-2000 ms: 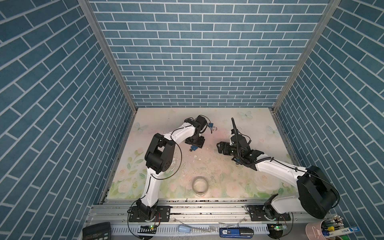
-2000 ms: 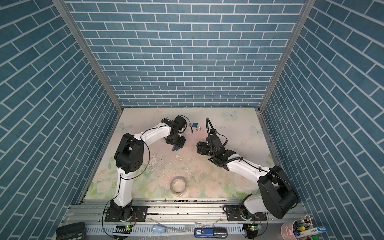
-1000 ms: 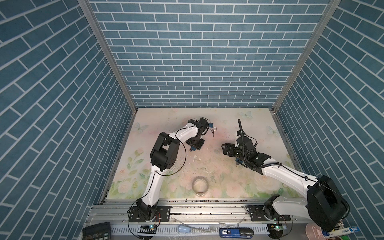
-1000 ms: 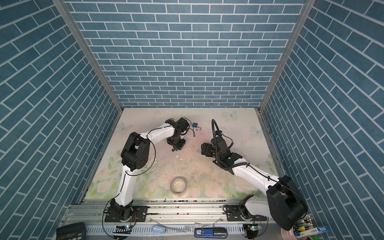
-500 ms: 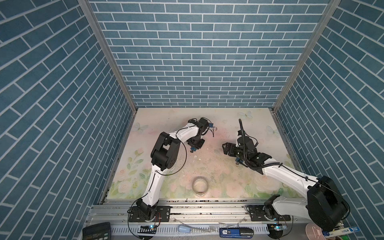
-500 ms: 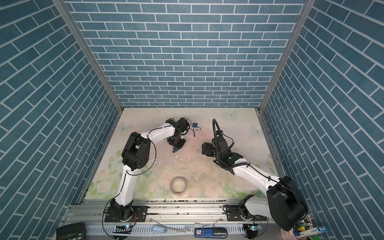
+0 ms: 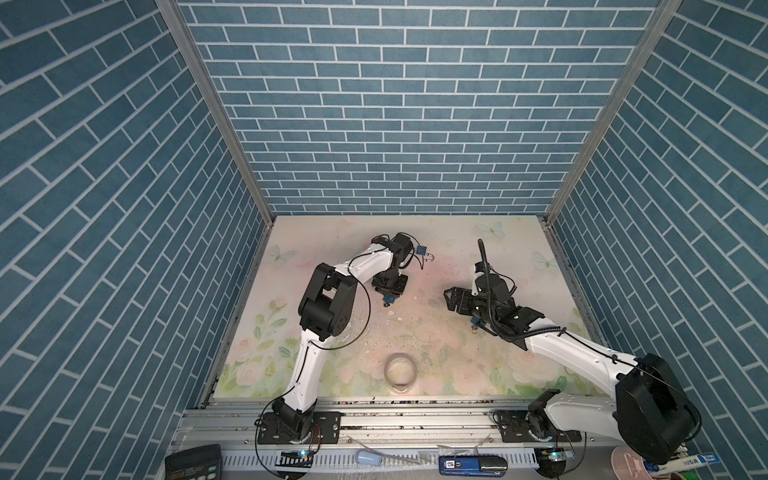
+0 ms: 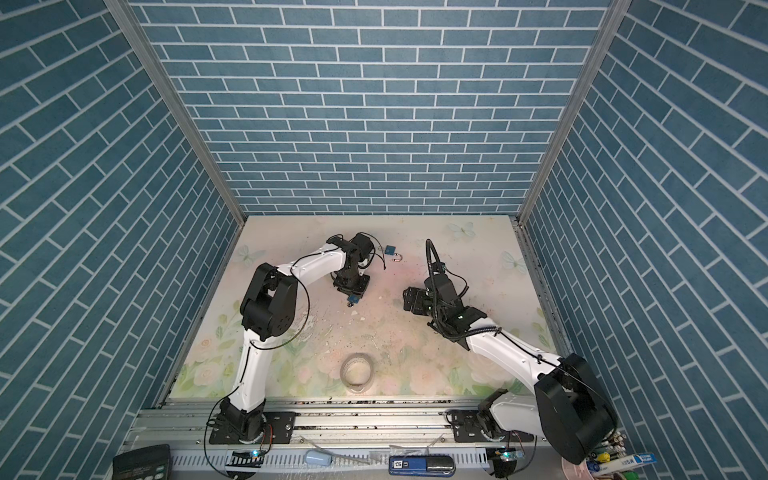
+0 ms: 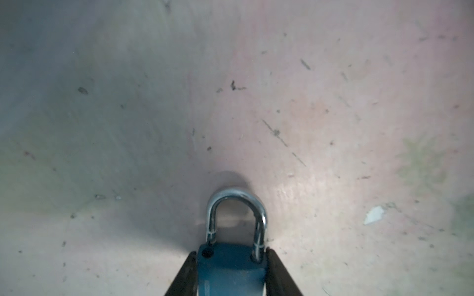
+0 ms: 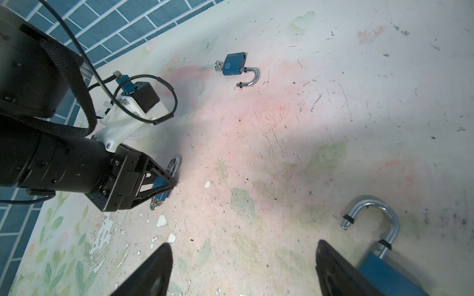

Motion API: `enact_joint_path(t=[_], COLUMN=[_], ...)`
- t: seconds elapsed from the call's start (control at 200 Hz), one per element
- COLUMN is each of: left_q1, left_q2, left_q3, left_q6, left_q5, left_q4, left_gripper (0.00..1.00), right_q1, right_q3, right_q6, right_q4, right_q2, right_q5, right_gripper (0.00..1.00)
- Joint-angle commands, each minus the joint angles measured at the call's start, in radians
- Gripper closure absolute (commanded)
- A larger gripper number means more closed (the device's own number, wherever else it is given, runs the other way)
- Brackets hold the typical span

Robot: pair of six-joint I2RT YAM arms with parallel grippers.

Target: Lock with the key

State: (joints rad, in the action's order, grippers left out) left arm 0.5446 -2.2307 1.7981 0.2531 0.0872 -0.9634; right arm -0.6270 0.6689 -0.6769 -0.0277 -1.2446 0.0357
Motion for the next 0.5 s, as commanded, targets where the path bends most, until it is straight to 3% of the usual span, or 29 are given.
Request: enact_joint_path(t=[0.0,0.27,0.495], left_q1=[-0.014,-0.028,-0.026], left_q2=[0.105,0.232,0.297], left_q3=[-0.007,-0.077,-0.121], left_q6=[0.09,0.238,0.317], left_q5=[0.095,0.226,0.246], left_q4=[0.036,0.168,0.242], left_gripper=[0.77,0.78,0.78], right_q1=[0.004,0.003,-0.018], right_q3=[-0.009,-0.005,0.014], right_q6=[-0.026,-0.074,-0.095], right_q4=[-0.056,-0.202,-0.337], right_q2=[-0.008,-0.088,-0.161], right_q5=[-0.047,-0.15,-0.199], right_gripper=[0.13,0.14,0.16])
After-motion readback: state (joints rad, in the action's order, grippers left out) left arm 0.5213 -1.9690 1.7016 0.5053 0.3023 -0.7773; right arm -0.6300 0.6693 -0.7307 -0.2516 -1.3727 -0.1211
